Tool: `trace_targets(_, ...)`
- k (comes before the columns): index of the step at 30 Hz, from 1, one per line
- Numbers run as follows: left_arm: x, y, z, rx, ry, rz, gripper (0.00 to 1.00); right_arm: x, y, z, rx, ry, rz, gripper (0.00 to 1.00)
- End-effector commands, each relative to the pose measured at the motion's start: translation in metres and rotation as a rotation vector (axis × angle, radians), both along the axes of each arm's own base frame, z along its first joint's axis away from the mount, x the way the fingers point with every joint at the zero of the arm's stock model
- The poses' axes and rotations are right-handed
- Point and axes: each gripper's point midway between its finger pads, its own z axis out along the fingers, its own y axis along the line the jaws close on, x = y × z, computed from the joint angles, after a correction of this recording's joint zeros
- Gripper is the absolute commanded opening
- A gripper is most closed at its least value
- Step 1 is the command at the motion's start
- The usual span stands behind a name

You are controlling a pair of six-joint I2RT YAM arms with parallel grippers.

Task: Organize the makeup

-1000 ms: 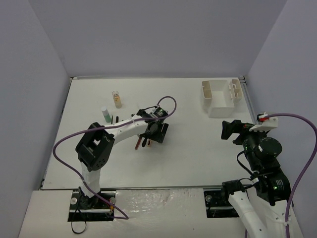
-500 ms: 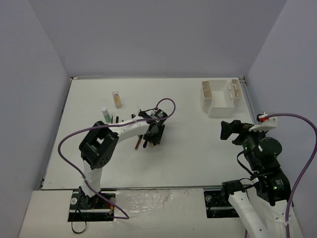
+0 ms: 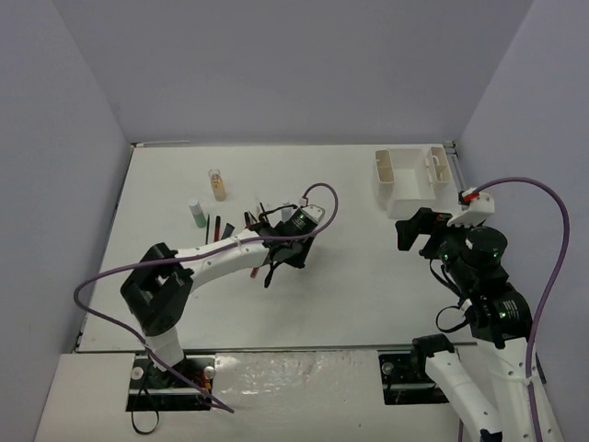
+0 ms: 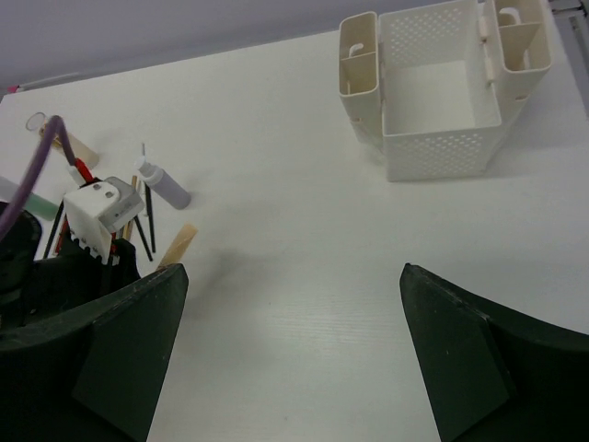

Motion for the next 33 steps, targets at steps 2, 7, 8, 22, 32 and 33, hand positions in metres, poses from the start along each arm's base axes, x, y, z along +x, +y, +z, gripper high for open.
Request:
trace_targets(2, 0.012, -0.041, 0.121, -0.255, -0.382, -0.126, 0.00, 0.020, 0.039, 0.008, 0.136, 0.068, 0.138, 0.95)
trace_targets(7, -0.002, -0.062, 0.166, -0.343, -0.538, -0.221, 0.00, 0.040, 0.062, 0.004, 0.218, 0.143, 0.208, 0.88)
trace_targets(8, -0.004, -0.064, 0.171, -0.351, -0.554, -0.232, 0.00, 0.044, 0.065, 0.005, 0.228, 0.140, 0.212, 0.87)
trace_targets(22, -0.008, -0.081, 0.214, -0.445, -0.636, -0.262, 0.00, 0.061, 0.123, 0.005, 0.326, 0.150, 0.353, 0.80)
trace_targets(32, -0.012, -0.088, 0.223, -0.501, -0.632, -0.268, 0.00, 0.066, 0.146, -0.015, 0.297, 0.186, 0.387, 0.64)
trace_targets(33, -0.012, -0.088, 0.224, -0.505, -0.632, -0.266, 0.00, 0.066, 0.149, -0.017, 0.290, 0.189, 0.388, 0.62)
